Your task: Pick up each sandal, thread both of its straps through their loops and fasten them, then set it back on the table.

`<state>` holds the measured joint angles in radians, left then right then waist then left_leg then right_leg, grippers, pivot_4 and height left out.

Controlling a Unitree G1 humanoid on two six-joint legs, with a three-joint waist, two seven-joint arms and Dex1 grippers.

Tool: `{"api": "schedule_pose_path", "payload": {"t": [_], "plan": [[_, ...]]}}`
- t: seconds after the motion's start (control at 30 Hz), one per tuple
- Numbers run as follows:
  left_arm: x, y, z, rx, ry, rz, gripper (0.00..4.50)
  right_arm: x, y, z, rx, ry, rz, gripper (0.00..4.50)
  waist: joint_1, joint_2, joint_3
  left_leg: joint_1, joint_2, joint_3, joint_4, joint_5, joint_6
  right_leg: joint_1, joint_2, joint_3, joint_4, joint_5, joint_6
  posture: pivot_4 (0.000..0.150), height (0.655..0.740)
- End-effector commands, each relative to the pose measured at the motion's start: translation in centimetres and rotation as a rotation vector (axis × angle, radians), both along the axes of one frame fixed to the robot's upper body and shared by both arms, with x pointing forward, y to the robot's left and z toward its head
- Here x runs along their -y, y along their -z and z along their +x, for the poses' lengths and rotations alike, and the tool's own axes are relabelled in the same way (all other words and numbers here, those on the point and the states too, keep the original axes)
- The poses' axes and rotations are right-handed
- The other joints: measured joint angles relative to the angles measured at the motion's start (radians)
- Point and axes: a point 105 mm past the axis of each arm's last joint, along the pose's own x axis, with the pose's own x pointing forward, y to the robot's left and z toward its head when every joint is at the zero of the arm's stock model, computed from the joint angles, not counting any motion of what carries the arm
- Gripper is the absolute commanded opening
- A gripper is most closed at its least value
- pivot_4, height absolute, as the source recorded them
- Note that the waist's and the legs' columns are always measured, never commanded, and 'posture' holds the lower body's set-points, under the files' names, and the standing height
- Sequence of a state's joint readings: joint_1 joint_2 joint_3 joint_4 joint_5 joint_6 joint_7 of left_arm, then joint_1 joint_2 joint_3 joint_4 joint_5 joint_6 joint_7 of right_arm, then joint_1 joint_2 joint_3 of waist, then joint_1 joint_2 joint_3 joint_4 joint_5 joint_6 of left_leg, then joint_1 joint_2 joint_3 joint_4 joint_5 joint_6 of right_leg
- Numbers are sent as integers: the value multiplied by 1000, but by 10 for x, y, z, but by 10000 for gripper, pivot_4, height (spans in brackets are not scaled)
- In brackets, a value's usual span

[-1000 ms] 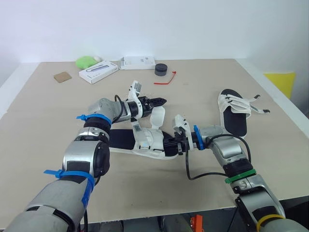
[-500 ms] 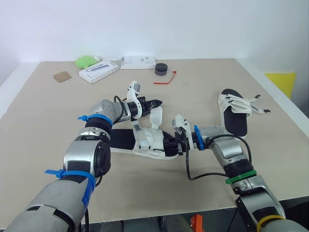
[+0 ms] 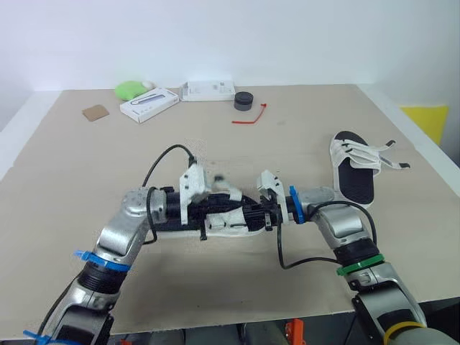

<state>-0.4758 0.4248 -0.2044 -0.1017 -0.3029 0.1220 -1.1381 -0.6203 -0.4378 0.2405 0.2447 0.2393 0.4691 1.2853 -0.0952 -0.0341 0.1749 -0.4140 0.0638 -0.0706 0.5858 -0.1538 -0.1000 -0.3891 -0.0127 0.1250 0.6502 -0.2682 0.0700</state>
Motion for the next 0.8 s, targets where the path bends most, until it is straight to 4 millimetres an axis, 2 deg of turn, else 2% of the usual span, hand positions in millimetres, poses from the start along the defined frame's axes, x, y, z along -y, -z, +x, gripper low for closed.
{"api": "schedule_pose_path", "payload": {"t": [0.03, 0.17, 0.23, 0.33, 0.4, 0.47, 0.5, 0.57, 0.6, 0.63, 0.67, 0.7, 0.77, 0.8], "plan": [[-2, -1, -8, 265, 106, 74, 609, 11, 37, -7, -126, 52, -94, 0, 0, 0, 0, 0, 0, 0, 0, 0, 0, 0, 0, 0, 0, 0, 0, 1500, 7400], [-12, 16, -10, 585, 226, 208, 609, 10, 37, -7, -128, 49, -94, 0, 6, 0, 0, 0, 0, 1, 0, -1, 1, 0, 0, 1, -1, 0, 0, 1500, 7400], [-22, 36, -14, 708, 326, 314, 609, 10, 37, -7, -127, 50, -94, 0, 6, 0, -1, -1, 0, 1, 0, -1, 2, -1, 0, 1, -1, 0, 0, 1500, 7400], [-34, 55, -18, 730, 402, 386, 609, 10, 37, -7, -127, 49, -93, 0, 5, 0, -4, 0, 0, 1, -1, -2, 4, 0, 0, 1, -1, -1, 0, 1500, 7400], [-35, 59, -17, 642, 382, 372, 609, 10, 37, -7, -127, 50, -94, 0, 4, 0, -7, 0, 0, 1, -1, -4, 7, 0, 0, 1, -1, -1, 1, 1500, 7400], [-33, 56, -12, 471, 320, 325, 12129, 10, 37, -6, -127, 51, -94, 0, 4, 0, -11, 0, 0, 1, -1, -7, 11, 1, 0, 1, 1, -3, 4, 1500, 7400], [-31, 52, -10, 437, 302, 304, 15640, 10, 37, -7, -127, 52, -94, 0, 5, 0, -11, 1, 0, 1, -1, -7, 12, 1, 0, 1, 1, -3, 4, 1500, 7400], [-28, 43, -3, 365, 243, 275, 18944, 10, 38, -7, -127, 51, -96, 0, 6, 0, -12, 1, 0, 1, 0, -7, 12, 2, 0, 1, 2, -3, 3, 1500, 7400], [-26, 40, -2, 305, 229, 270, 24038, 10, 38, -7, -127, 52, -97, 0, 6, 0, -12, 1, 0, 1, 0, -7, 12, 2, 0, 0, 2, -3, 3, 1500, 7400], [-26, 37, -3, 260, 223, 270, 25630, 11, 38, -7, -128, 52, -98, 0, 6, 0, -12, 2, 0, 1, 0, -7, 12, 2, 0, 1, 2, -3, 3, 1500, 7400], [-25, 36, -4, 231, 224, 273, 29670, 11, 38, -7, -128, 52, -98, 0, 7, 0, -13, 2, 0, 1, 1, -7, 12, 3, 0, 1, 2, -3, 3, 1500, 7400], [-25, 26, -5, 70, 196, 246, 34617, 11, 38, -6, -127, 52, -100, 0, 7, 1, -13, 2, 0, 1, 1, -7, 12, 3, 0, 1, 2, -3, 3, 1500, 7400], [-23, 16, -12, -134, 179, 232, 43179, 10, 37, -5, -126, 51, -102, 0, 5, 0, -12, 2, 0, 0, 0, -7, 12, 3, 0, 0, 3, -4, 3, 1500, 7400], [-26, 8, -17, -276, 187, 228, 44590, 10, 37, -5, -125, 50, -103, 0, 4, 0, -12, 2, 0, 0, 0, -8, 13, 3, 1, 0, 3, -4, 3, 1500, 7400]]}}
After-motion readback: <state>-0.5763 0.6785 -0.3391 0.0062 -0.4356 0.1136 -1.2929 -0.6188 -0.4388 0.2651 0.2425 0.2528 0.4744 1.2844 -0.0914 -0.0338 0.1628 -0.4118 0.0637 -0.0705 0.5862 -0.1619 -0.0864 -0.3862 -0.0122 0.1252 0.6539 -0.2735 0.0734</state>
